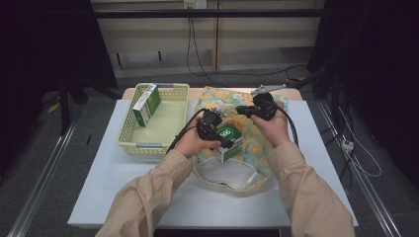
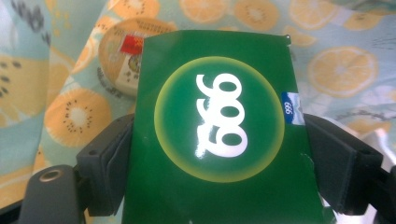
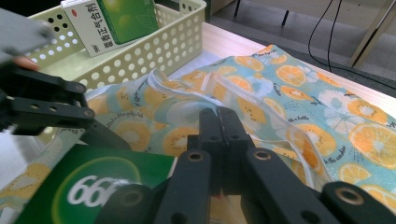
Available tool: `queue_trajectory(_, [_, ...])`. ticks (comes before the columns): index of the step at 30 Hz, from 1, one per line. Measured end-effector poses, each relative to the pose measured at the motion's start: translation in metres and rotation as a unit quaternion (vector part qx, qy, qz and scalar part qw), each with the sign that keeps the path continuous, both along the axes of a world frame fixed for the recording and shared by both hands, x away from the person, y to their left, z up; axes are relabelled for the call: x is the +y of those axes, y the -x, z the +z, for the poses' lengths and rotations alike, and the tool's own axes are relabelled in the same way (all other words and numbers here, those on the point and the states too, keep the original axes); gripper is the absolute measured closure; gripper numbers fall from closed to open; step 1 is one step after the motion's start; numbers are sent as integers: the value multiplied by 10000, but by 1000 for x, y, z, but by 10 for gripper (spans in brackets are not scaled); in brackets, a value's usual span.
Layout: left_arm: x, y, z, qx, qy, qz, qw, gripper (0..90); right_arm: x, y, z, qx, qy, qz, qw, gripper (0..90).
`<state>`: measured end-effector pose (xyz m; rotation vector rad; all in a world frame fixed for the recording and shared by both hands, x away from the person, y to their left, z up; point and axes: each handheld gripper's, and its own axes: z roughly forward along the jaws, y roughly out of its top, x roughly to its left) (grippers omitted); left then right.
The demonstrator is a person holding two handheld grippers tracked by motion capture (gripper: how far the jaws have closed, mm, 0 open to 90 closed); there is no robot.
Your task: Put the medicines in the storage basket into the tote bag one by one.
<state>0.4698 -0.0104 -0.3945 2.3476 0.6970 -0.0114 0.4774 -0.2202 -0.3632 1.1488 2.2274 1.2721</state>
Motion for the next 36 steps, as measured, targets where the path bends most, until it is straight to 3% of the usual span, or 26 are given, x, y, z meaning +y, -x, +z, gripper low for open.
queue_trajectory(4, [-2,-5,-4,-75,183,251,9995,167,-1,1,1,10,-19,4,10000,900])
queue_trajectory(8, [-2,-11,-7,-277,198,436,9985,166,-3,1,1,19,-4,5,10000,900])
queue_trajectory(9, [-1,-13,-8,-249,256,419,9985,166,-3,1,1,19,-4,5,10000,900])
queue_trajectory(16, [-5,-23,-13,-445,413,809,9949,160,-3,1,2,13,-28,24,10000,900])
queue_trajectory(20, [-9,-27,-16,-659,416,843,9934,152,0,1,1,30,-38,24,10000,900])
queue_trajectory(22, [-9,-27,-17,-670,469,899,9926,143,1,1,1,25,-31,24,10000,900])
queue_trajectory(25, [-8,-26,-16,-705,353,803,9936,136,2,0,0,44,-29,30,10000,900])
queue_trajectory(26, [-8,-24,-14,-727,269,795,9938,135,2,0,0,40,-33,31,10000,900])
queue_trajectory(29, [-4,-20,-9,-675,322,658,9950,128,2,0,-2,44,-36,42,10000,900])
queue_trajectory(36, [10,-10,9,-844,381,649,9936,142,6,-2,-5,96,-42,52,9999,900])
